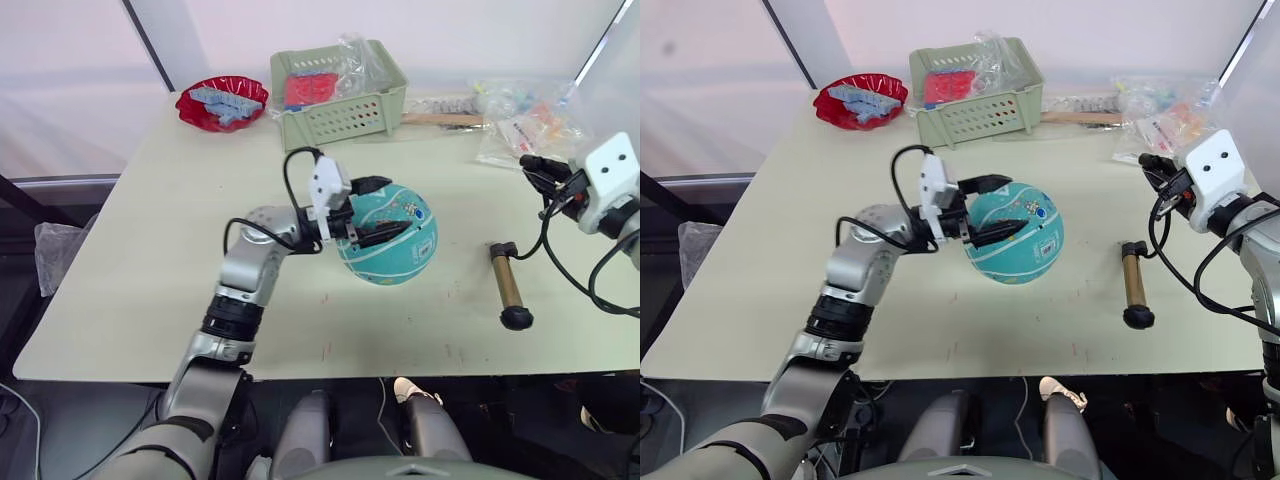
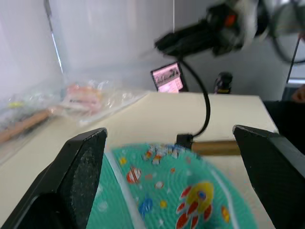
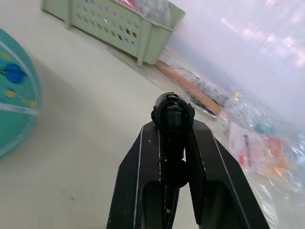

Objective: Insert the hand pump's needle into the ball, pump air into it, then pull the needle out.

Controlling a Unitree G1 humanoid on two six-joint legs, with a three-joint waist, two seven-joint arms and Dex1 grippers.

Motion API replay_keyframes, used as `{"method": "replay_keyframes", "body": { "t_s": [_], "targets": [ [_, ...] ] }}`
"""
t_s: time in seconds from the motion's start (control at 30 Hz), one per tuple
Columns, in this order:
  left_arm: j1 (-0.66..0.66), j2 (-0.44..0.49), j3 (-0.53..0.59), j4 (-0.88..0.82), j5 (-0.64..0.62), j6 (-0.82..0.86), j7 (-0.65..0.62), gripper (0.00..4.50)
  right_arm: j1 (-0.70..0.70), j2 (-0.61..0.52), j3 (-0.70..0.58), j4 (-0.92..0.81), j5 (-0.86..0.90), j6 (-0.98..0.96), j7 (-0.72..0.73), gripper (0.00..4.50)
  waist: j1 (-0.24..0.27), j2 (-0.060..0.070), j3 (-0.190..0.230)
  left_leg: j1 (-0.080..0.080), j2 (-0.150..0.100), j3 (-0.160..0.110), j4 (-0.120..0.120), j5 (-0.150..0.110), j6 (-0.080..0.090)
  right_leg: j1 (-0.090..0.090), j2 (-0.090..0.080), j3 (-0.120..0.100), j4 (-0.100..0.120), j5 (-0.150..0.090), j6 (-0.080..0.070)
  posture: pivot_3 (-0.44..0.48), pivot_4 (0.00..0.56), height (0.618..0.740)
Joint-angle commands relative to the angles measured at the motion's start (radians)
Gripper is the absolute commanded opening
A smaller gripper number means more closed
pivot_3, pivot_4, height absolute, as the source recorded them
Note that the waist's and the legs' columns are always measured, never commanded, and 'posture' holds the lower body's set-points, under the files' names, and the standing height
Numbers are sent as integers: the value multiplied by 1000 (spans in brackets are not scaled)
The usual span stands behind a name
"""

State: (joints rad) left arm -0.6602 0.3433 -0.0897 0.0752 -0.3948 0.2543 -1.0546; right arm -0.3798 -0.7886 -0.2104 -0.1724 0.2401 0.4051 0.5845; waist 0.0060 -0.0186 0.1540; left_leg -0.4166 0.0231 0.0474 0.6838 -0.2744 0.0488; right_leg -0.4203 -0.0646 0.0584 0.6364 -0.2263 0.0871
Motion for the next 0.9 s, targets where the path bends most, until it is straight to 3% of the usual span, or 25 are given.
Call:
{"method": "replay_keyframes", "body": {
  "t_s": [0.03,0.37,0.67,0.9],
  "targets": [
    [18,60,49,-82,-72,37,-53,4500,-37,4,-45,14,-19,-79,-28,85,-6,1,1,0,0,0,0,0,0,0,0,-1,0,0,0,0,150,736],
    [162,260,102,-143,-148,65,-211,4500,-76,35,-45,140,-78,-229,-88,85,-19,2,3,0,0,-1,0,0,0,1,0,-2,0,0,0,0,150,736],
    [308,331,170,-202,-216,79,-255,4500,-178,88,-37,261,-97,-355,-145,85,-26,5,6,1,1,-1,0,0,-1,1,0,-2,0,0,0,0,150,736],
    [380,345,205,-244,-238,87,-239,4500,-151,123,-60,308,-81,-347,-172,85,-19,5,6,0,1,-1,0,0,-1,1,-1,-2,1,0,0,0,150,736]
  ]
}}
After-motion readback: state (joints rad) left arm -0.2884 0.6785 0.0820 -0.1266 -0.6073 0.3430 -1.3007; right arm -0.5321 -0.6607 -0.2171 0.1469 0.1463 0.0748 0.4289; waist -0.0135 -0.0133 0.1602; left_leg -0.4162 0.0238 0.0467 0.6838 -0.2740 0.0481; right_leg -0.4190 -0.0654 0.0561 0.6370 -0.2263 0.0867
